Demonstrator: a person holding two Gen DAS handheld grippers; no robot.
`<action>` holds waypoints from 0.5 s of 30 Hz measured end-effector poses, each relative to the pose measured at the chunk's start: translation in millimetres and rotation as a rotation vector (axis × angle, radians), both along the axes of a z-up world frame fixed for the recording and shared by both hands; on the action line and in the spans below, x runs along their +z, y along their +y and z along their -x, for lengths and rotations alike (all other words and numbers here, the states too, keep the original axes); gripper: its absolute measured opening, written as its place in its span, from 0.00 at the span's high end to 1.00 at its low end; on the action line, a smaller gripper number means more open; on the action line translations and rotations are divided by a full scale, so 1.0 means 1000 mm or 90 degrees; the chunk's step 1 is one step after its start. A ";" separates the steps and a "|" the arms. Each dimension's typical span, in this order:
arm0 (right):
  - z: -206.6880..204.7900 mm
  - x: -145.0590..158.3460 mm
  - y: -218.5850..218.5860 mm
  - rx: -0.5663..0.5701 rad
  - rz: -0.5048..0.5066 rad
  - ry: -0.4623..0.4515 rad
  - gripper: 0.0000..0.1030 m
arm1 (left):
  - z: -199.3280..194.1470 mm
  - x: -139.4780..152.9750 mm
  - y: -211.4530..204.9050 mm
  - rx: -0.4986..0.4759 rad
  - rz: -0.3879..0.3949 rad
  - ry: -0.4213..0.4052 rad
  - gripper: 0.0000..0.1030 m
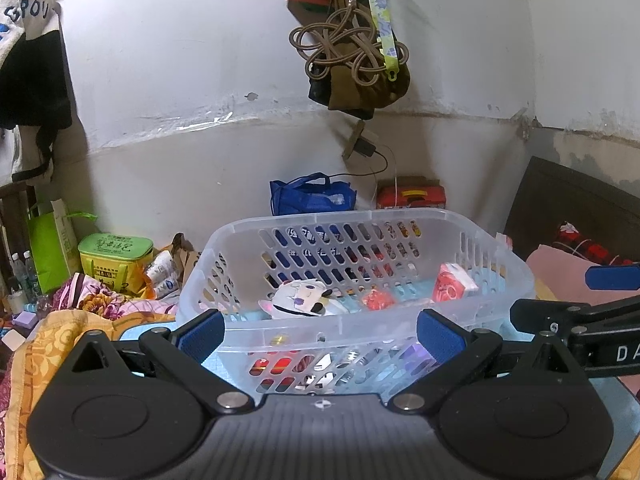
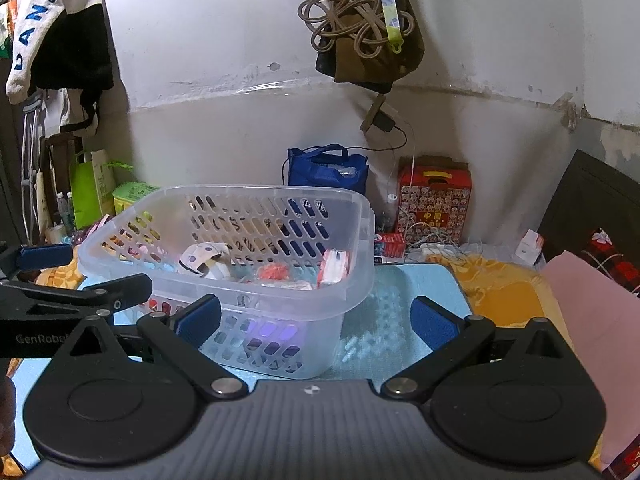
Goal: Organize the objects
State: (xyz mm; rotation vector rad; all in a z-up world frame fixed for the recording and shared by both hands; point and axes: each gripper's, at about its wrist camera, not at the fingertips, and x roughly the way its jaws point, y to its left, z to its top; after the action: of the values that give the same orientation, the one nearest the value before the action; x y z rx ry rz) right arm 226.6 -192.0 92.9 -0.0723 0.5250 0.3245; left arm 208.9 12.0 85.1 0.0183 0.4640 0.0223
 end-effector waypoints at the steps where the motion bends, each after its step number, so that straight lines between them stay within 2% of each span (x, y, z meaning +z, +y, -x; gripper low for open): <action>1: 0.000 -0.001 0.000 -0.001 -0.004 0.003 0.00 | 0.000 0.000 0.000 0.000 0.001 0.001 0.00; 15: -0.001 -0.002 0.000 0.000 -0.004 0.005 0.00 | -0.002 -0.001 0.000 -0.004 0.005 0.007 0.00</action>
State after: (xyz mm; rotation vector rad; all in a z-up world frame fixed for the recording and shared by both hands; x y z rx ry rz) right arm 227.4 -191.6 91.4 -0.0647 0.5315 0.3262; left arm 210.6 11.9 84.3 0.0127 0.4744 0.0147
